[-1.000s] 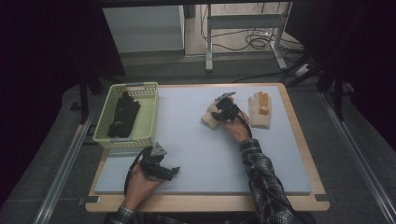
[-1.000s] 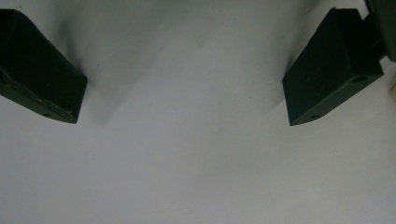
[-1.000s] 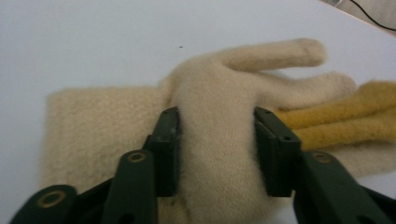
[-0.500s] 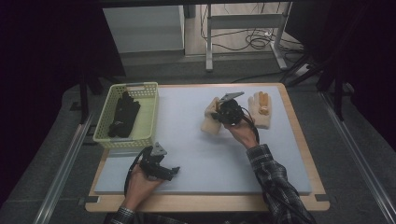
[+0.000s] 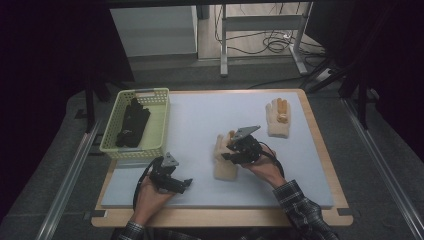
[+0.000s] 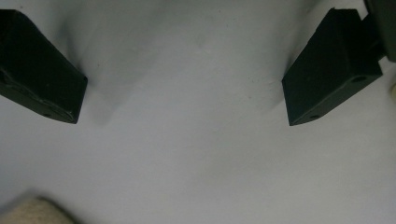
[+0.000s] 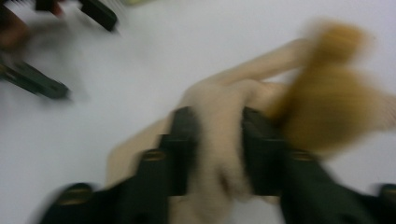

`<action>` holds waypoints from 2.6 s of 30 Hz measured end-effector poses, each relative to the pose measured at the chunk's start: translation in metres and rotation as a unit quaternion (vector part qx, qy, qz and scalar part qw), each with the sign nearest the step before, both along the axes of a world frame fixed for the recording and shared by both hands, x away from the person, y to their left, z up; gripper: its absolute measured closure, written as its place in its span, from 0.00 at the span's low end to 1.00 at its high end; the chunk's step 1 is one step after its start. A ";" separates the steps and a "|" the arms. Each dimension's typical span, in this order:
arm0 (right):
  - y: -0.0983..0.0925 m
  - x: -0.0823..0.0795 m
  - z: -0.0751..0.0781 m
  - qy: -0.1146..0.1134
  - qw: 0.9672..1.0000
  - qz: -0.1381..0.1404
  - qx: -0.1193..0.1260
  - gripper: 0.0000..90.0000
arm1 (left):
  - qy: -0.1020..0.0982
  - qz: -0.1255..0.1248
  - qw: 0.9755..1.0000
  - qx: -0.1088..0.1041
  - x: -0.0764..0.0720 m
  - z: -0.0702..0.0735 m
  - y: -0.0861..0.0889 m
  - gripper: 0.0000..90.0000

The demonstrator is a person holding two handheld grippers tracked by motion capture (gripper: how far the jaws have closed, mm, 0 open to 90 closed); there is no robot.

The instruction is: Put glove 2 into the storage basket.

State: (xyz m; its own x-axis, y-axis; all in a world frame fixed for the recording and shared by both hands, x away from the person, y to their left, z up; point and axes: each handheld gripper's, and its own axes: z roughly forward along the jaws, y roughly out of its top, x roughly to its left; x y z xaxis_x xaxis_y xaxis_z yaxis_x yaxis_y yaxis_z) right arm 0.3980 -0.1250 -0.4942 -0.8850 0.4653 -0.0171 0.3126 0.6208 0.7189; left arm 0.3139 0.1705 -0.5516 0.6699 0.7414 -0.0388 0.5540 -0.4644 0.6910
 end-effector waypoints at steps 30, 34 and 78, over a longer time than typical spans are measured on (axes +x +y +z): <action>-0.111 0.041 0.004 -0.009 0.984 -0.174 0.028 0.63 | 0.000 0.000 1.000 -0.001 0.000 0.000 0.000 0.00; -0.120 0.048 0.006 -0.014 0.981 -0.190 0.025 0.64 | 0.000 0.000 1.000 0.000 0.000 0.000 0.000 0.00; -0.163 0.139 -0.016 -0.018 0.947 -0.321 -0.001 0.69 | 0.000 -0.001 1.000 0.000 0.000 0.000 0.000 0.00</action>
